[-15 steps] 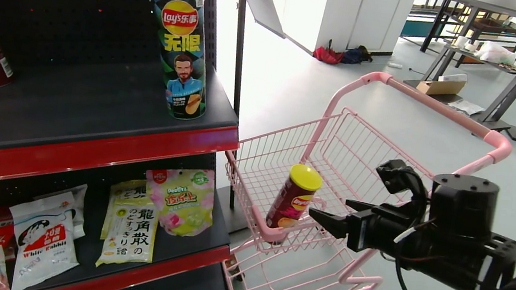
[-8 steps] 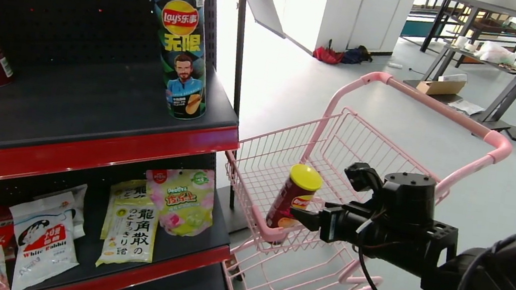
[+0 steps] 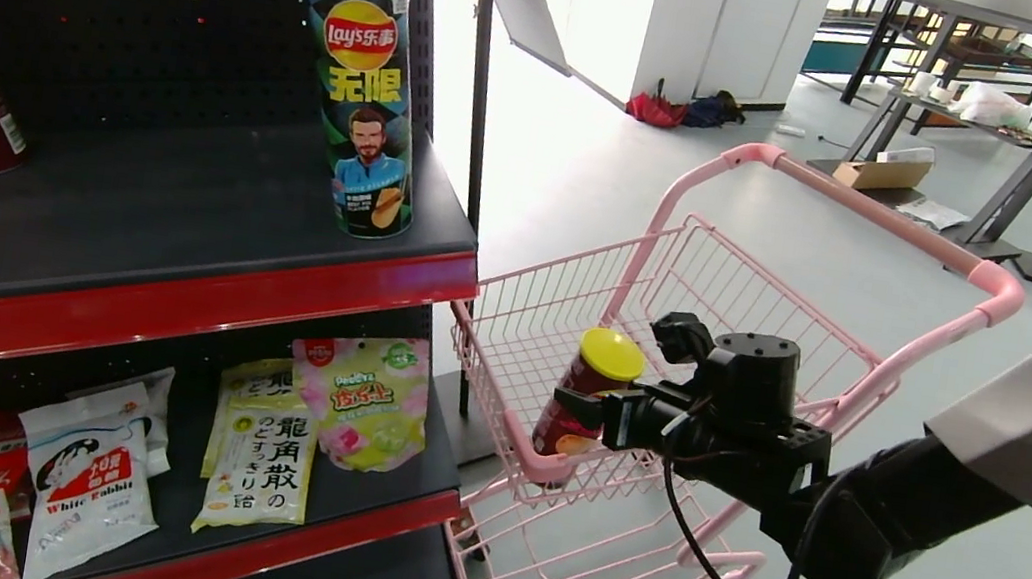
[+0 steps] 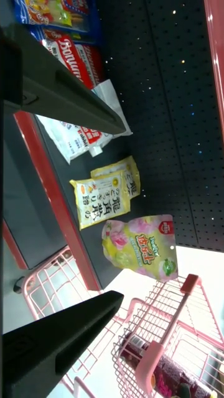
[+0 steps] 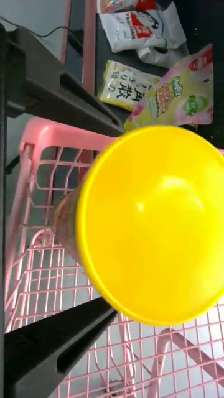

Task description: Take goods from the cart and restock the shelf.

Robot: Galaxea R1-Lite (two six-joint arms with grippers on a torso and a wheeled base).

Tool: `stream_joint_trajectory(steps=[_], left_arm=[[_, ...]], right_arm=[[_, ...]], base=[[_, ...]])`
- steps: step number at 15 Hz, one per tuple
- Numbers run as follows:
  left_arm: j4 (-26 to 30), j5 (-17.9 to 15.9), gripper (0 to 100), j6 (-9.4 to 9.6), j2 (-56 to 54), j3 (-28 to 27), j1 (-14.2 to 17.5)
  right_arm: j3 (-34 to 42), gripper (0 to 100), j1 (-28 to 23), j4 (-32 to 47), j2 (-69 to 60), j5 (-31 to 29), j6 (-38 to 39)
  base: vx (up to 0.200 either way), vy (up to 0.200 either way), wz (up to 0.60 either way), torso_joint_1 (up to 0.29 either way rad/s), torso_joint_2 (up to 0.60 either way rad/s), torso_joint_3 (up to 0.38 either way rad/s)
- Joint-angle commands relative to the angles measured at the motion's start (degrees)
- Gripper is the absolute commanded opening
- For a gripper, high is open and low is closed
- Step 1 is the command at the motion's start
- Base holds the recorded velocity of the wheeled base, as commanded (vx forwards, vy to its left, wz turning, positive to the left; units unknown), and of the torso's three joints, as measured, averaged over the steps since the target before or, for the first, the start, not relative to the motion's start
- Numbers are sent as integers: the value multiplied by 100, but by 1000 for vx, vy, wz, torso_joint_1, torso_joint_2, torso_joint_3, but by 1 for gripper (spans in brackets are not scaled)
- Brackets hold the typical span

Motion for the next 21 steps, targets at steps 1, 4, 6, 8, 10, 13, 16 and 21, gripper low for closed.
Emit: stream_joint_trajectory(steps=[1,4,6,8,10,13,16,21], left_arm=[[0,1,100,4,2,0,-1],[0,1,100,4,2,0,-1],[0,1,100,4,2,0,-1],[0,1,100,4,2,0,8],[0,1,100,4,2,0,8],[0,1,100,4,2,0,-1],[0,1,100,4,2,0,8],[0,1,100,4,2,0,8]], right_arm=[[-352,100,2,0,425,-81,-1],[-659,100,2,0,680,-108,8],[-721,100,2,0,767,-125,-1],[-721,100,37,-342,996,-618,8],[-633,0,63,-931,1198,-679,-10],[-572,0,133,-949,1189,-653,-1],[-615,0,195,-975,1163,-679,-18],[-1327,0,10,-369,346,-741,-317]], base=[[0,0,0,0,0,0],[0,0,0,0,0,0],[0,0,0,0,0,0],[0,0,0,0,0,0],[0,0,0,0,0,0],[0,0,0,0,0,0],[0,0,0,0,0,0],[0,0,0,0,0,0]])
